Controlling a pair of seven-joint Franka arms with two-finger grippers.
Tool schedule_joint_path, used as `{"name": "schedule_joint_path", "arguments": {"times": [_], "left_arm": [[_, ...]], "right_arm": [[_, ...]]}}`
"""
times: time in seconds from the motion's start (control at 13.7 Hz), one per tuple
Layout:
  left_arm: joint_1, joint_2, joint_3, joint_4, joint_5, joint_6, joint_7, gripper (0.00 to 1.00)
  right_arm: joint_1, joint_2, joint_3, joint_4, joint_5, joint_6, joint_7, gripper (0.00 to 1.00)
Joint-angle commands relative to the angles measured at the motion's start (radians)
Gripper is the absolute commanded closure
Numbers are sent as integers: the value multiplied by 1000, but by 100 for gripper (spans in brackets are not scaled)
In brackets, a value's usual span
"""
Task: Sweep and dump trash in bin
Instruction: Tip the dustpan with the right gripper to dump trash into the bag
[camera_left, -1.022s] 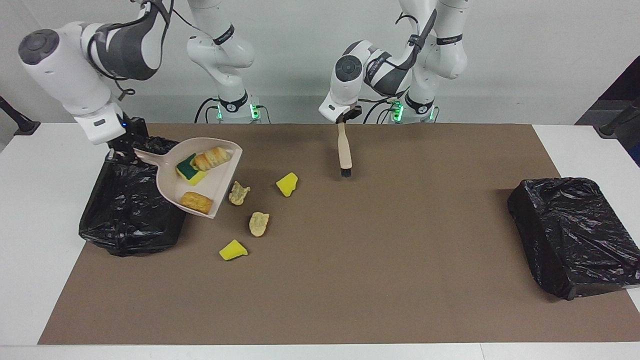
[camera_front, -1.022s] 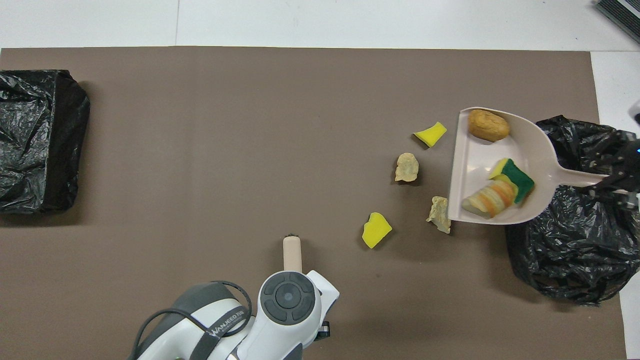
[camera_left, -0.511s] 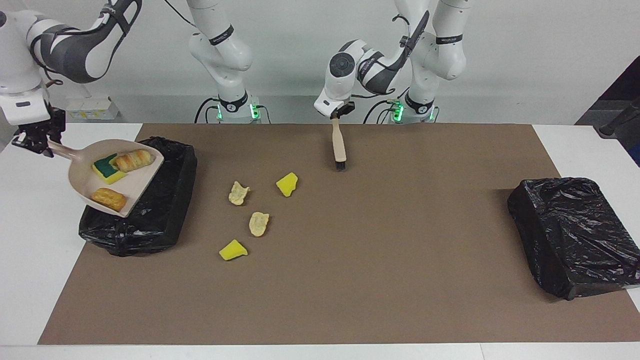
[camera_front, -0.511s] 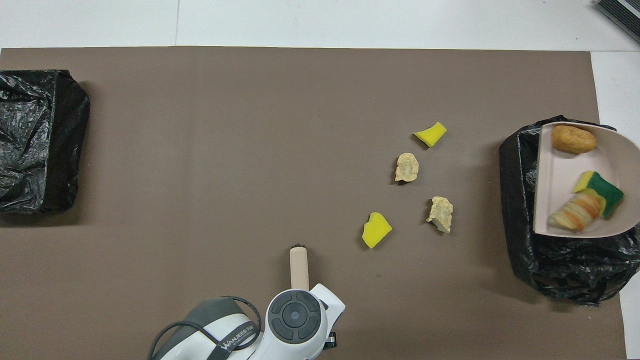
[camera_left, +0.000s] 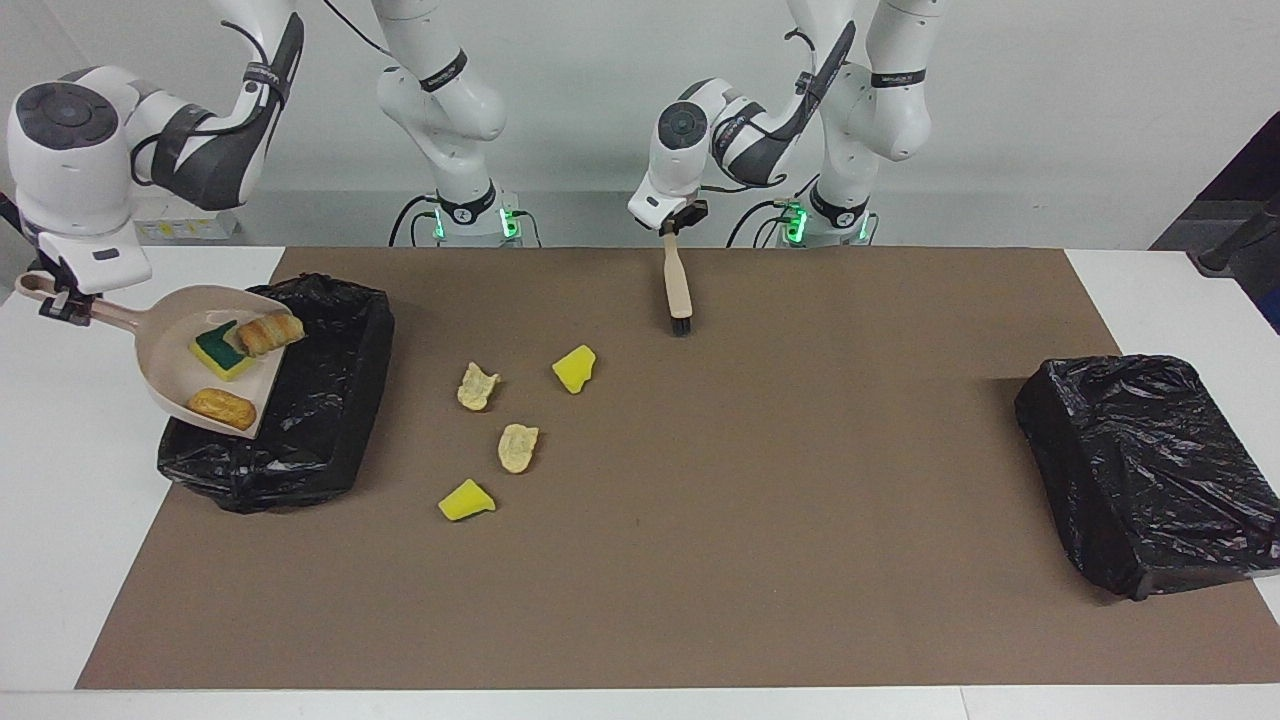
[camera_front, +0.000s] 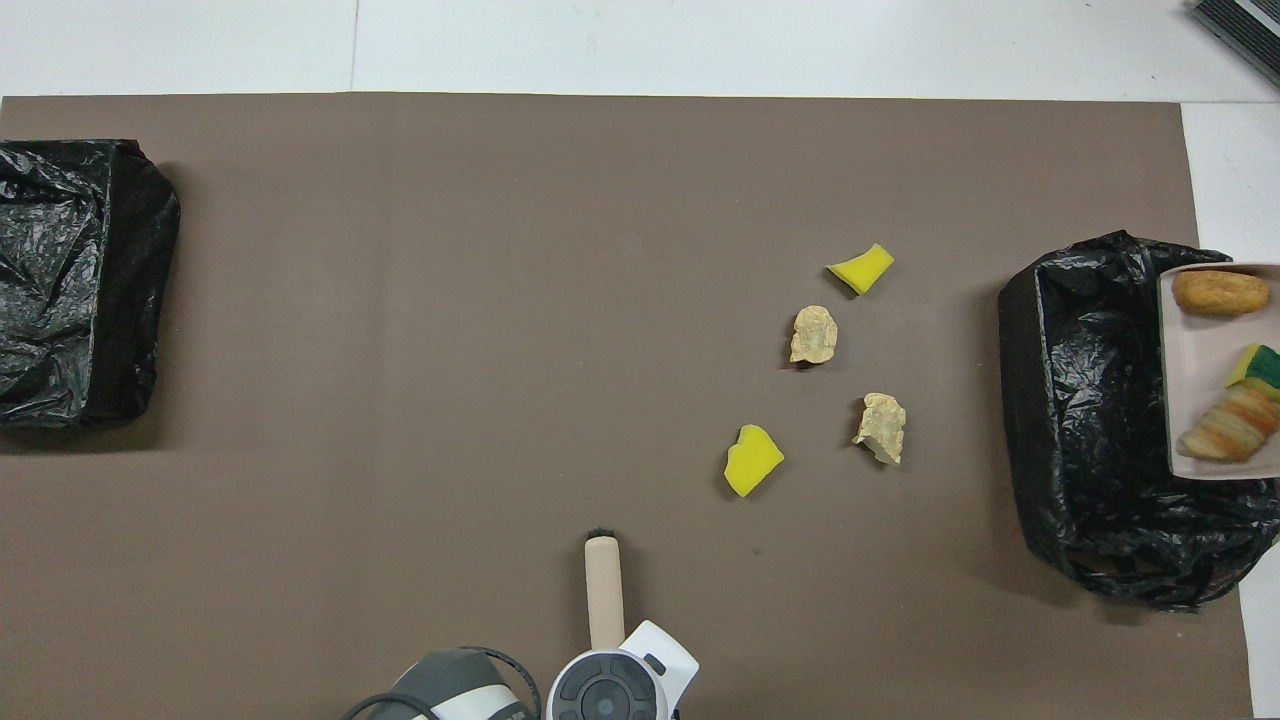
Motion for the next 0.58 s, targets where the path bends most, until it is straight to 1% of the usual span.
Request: {"name": "schedule_joint_path", "arguments": {"times": [0.0, 0.15, 0.22, 0.29, 0.37, 0.44, 0.51], "left_arm": [[-12, -28, 10, -30, -15, 23, -1, 77], [-7, -22, 11, -17, -15, 15, 1, 24], [-4, -19, 13, -2, -8, 18, -5, 0], [7, -13, 16, 21, 2, 5, -4, 0], [42, -12, 17, 45, 6, -3, 2, 0], [85, -12, 16, 79, 38, -18, 17, 0], [111, -11, 16, 117, 96, -52, 40, 0]], "right_arm": [[23, -46, 5, -50, -32, 7, 9, 100], [38, -47, 5, -50, -32, -25, 9, 100], [48, -49, 5, -50, -34, -28, 7, 100], [63, -58, 4, -50, -37, -39, 7, 100], [77, -64, 4, -50, -48, -63, 10, 100], [74, -66, 5, -50, -54, -68, 9, 100], [66, -67, 4, -50, -57, -73, 4, 100]]}}
